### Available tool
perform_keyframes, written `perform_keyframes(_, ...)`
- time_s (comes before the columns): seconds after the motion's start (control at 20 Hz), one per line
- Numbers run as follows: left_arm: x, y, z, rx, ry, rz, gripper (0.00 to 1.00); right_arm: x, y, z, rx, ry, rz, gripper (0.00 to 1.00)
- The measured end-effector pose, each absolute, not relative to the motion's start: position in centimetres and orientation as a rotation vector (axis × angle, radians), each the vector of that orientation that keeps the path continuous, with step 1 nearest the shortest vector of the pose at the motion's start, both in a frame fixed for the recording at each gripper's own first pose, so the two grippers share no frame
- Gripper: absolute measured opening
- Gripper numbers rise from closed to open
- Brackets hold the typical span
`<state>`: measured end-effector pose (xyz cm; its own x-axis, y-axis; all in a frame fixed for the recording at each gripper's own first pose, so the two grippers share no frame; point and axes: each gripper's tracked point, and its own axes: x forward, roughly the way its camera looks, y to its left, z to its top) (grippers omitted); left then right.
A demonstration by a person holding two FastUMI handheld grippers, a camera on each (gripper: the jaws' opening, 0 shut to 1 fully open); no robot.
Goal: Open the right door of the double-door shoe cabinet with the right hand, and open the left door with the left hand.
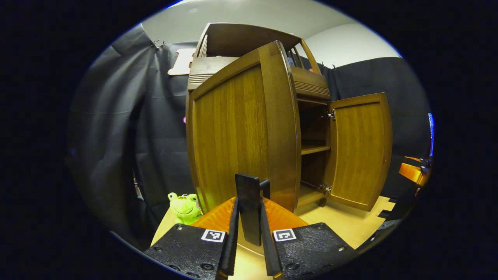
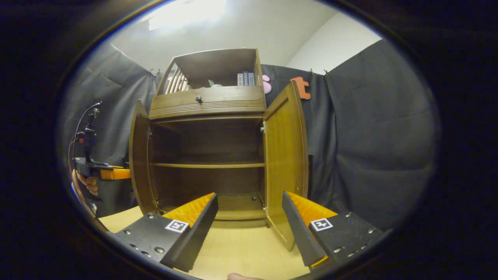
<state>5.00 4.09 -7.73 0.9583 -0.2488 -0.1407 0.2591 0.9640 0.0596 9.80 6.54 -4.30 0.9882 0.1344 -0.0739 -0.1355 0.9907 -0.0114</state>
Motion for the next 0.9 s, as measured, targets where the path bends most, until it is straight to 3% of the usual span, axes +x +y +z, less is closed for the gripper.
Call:
perform_keyframes(0.45, 4.3, 9.4, -8.1, 0.122, 0.131, -0.150, 0.31, 10.0, 8.7, -5.3, -0.018, 0.085, 0.166, 0.98)
perform_keyframes(0.55, 4.2, 11.2, -7.7, 0.116, 0.119, -0.113, 0.22, 10.2, 9.2, -5.5, -0.018, 0.090, 0.169, 0.98)
perform_keyframes(0.6, 4.1, 11.9, -7.5, 0.117, 0.110, -0.103, 0.25, 10.2, 9.4, -5.7, -0.020, 0.093, 0.171, 0.98)
perform_keyframes(0.7, 3.8, 13.4, -7.1, 0.124, 0.093, -0.089, 0.21, 10.2, 9.5, -5.7, -0.024, 0.094, 0.175, 0.98)
perform_keyframes(0.9, 3.6, 16.1, -7.0, 0.085, 0.096, -0.059, 0.31, 10.2, 9.6, -5.8, -0.021, 0.098, 0.172, 0.98)
